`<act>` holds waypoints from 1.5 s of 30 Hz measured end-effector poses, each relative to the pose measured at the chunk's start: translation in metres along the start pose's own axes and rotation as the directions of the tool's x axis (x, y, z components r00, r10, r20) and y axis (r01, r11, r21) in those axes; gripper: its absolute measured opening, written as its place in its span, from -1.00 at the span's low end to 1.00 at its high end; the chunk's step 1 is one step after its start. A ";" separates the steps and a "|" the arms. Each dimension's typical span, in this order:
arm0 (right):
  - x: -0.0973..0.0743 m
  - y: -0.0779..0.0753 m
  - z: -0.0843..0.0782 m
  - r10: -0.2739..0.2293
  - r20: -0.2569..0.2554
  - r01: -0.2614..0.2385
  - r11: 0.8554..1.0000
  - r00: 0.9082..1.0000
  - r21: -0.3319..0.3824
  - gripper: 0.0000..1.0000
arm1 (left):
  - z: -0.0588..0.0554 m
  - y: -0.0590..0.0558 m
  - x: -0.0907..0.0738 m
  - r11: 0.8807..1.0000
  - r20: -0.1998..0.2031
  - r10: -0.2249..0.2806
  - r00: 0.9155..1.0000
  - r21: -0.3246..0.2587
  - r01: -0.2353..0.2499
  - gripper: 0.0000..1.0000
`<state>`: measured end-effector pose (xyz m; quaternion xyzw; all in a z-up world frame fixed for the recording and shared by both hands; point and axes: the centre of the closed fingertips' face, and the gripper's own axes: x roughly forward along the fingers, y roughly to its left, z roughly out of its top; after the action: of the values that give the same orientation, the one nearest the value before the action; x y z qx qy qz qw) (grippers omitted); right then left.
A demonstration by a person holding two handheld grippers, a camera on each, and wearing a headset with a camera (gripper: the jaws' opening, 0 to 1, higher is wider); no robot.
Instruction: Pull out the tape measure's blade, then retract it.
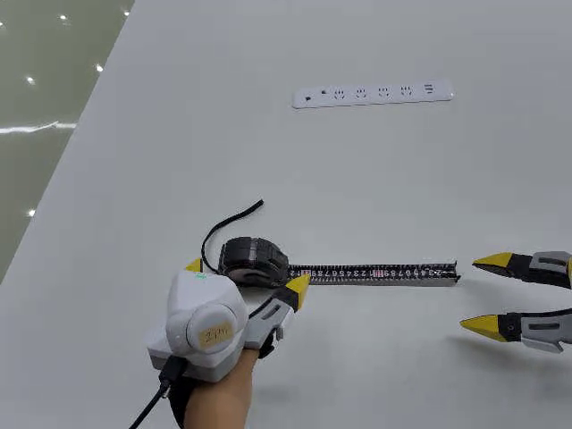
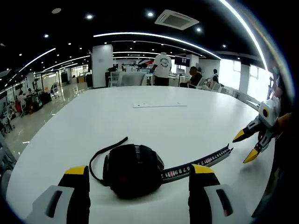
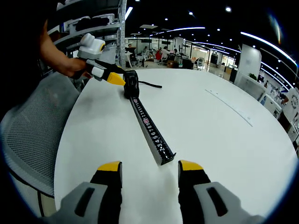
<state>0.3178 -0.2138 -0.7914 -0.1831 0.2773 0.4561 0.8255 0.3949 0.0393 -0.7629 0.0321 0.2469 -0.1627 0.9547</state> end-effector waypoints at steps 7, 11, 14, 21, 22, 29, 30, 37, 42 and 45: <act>0.011 -0.004 -0.002 0.064 -0.020 -0.064 0.997 0.998 -0.044 -0.19 | -0.002 0.004 0.007 0.999 -0.018 0.023 1.000 -0.021 -0.024 0.62; 0.016 -0.006 -0.004 0.097 -0.030 -0.099 0.993 0.995 -0.061 -0.23 | -0.002 0.007 0.011 0.999 -0.024 0.035 0.999 -0.033 -0.035 0.58; 0.019 -0.009 -0.005 0.112 -0.037 -0.114 0.991 0.993 -0.072 -0.28 | -0.003 0.008 0.015 0.998 -0.034 0.038 0.999 -0.042 -0.039 0.55; 0.025 -0.016 -0.004 0.132 -0.046 -0.136 0.987 0.990 -0.084 -0.45 | -0.007 0.012 0.020 0.997 -0.055 0.046 0.997 -0.057 -0.049 0.49; 0.026 -0.016 -0.005 0.135 -0.052 -0.139 0.986 0.990 -0.088 -0.49 | -0.007 0.013 0.021 0.997 -0.057 0.048 0.997 -0.058 -0.051 0.48; 0.035 -0.019 -0.007 0.152 -0.065 -0.158 0.983 0.986 -0.096 -0.65 | -0.013 0.017 0.027 0.996 -0.074 0.059 0.995 -0.069 -0.064 0.43; 0.035 -0.020 -0.007 0.152 -0.064 -0.157 0.983 0.986 -0.096 -0.69 | -0.013 0.018 0.027 0.995 -0.076 0.061 0.995 -0.069 -0.066 0.43; 0.035 -0.019 -0.008 0.173 -0.059 -0.178 0.981 0.983 -0.078 -0.74 | -0.016 0.016 0.031 0.994 -0.084 0.074 0.994 -0.076 -0.080 0.40; 0.035 -0.020 -0.008 0.169 -0.061 -0.174 0.981 0.984 -0.087 -0.75 | -0.016 0.014 0.033 0.993 -0.091 0.077 0.993 -0.079 -0.084 0.38; 0.034 -0.022 -0.009 0.165 -0.063 -0.170 0.981 0.984 -0.093 -0.76 | -0.016 0.013 0.033 0.994 -0.092 0.078 0.993 -0.072 -0.085 0.37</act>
<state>0.3485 -0.2077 -0.8182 -0.2116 0.2918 0.5319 0.7663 0.4192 0.0439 -0.7928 0.0134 0.2935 -0.1126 0.9492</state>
